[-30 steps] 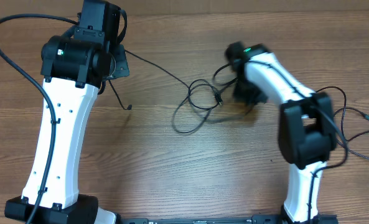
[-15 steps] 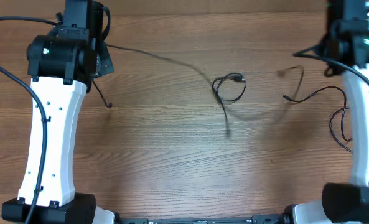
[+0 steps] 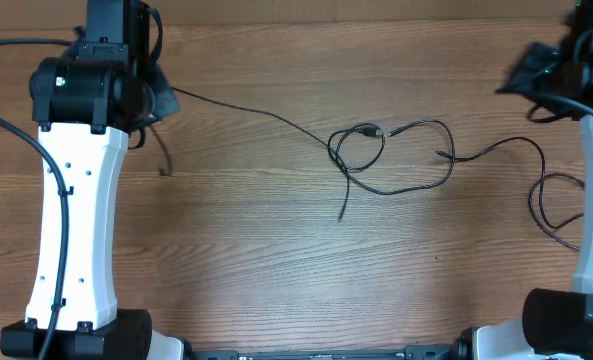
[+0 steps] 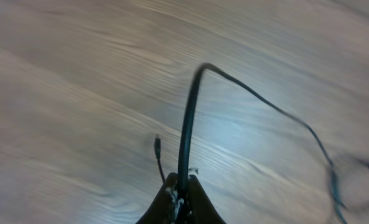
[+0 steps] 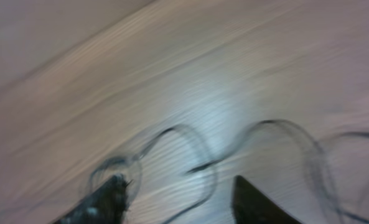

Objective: Untangle cables
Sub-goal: 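Reach the right gripper to the center cables and grasp one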

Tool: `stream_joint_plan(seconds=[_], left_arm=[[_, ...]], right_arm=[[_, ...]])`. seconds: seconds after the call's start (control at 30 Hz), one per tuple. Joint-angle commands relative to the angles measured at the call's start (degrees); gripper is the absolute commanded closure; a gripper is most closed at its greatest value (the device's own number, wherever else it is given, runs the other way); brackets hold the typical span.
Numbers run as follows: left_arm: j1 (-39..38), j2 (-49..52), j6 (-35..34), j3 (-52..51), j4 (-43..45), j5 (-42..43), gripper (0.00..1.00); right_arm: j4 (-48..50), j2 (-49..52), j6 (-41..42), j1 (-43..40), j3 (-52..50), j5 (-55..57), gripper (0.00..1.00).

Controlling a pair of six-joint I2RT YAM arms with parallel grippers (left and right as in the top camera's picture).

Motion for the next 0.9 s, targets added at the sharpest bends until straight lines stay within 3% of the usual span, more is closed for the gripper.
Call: stream_joint_plan(seconds=[0.0,0.2,0.3,0.53,0.87], left_arm=[[-0.7,0.4,6.5,0.8,0.1,9.6,0.8],[-0.8,0.4,6.5,0.8,0.1,10.9,0.44],[-0.8,0.5,6.6,0.8,0.0,12.5,0.42],[-2.9,1.1,7.0,0.7,-0.9,12.5,0.43],[-3.8,1.7,9.7,0.7,-0.7,12.5,0.43]], right_arm=[[0.0,2.0,-7.8,2.5,-0.2,-15.1,0.39],[0.0,5.8,-6.0,7.8,-3.0,-14.8,0.37],[0.4,8.3,-4.5,10.9,-4.0,-13.3,0.36],[1.6,12.8,8.4,17.5,-7.0,0.2,0.35],[6.9,18.4,22.1,24.1,-11.5,1.9,0.34]])
